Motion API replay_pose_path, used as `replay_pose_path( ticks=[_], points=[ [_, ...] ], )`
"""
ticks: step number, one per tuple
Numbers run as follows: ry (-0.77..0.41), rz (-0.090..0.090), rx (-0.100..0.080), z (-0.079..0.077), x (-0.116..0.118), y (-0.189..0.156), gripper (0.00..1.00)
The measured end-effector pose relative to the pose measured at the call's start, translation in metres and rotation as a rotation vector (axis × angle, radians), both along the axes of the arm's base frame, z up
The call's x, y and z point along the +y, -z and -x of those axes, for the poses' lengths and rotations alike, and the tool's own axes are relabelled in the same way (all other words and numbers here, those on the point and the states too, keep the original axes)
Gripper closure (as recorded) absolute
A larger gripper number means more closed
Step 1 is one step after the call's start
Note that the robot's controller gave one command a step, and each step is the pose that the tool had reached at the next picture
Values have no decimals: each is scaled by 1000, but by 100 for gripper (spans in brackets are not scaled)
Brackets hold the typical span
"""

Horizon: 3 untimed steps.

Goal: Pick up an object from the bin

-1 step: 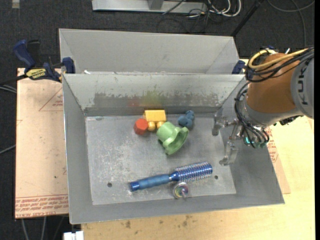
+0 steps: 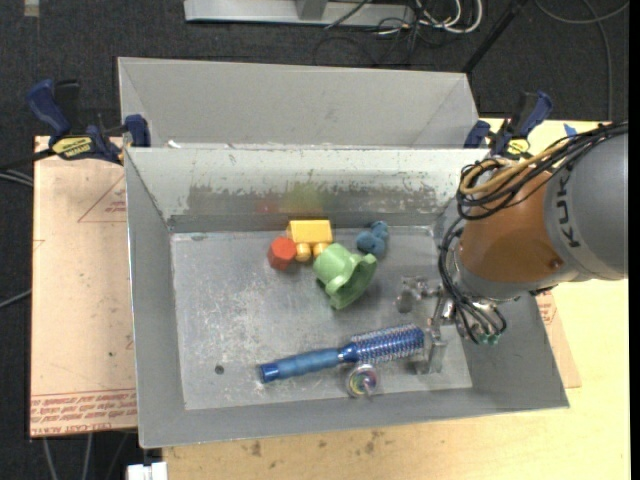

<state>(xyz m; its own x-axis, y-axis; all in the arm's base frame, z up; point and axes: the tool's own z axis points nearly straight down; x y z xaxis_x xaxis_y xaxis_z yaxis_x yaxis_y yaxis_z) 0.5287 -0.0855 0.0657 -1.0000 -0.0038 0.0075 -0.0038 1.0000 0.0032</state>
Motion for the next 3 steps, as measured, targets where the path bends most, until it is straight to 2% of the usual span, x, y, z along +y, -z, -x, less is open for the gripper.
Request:
replay_pose_path(
  ticks=[1, 2, 3],
  points=[
    [43, -1, -7, 8, 52, -4, 0],
    [46, 2, -7, 8, 48, -3, 100],
    [-3, 4, -18, 4, 57, -212, 100]
  ],
)
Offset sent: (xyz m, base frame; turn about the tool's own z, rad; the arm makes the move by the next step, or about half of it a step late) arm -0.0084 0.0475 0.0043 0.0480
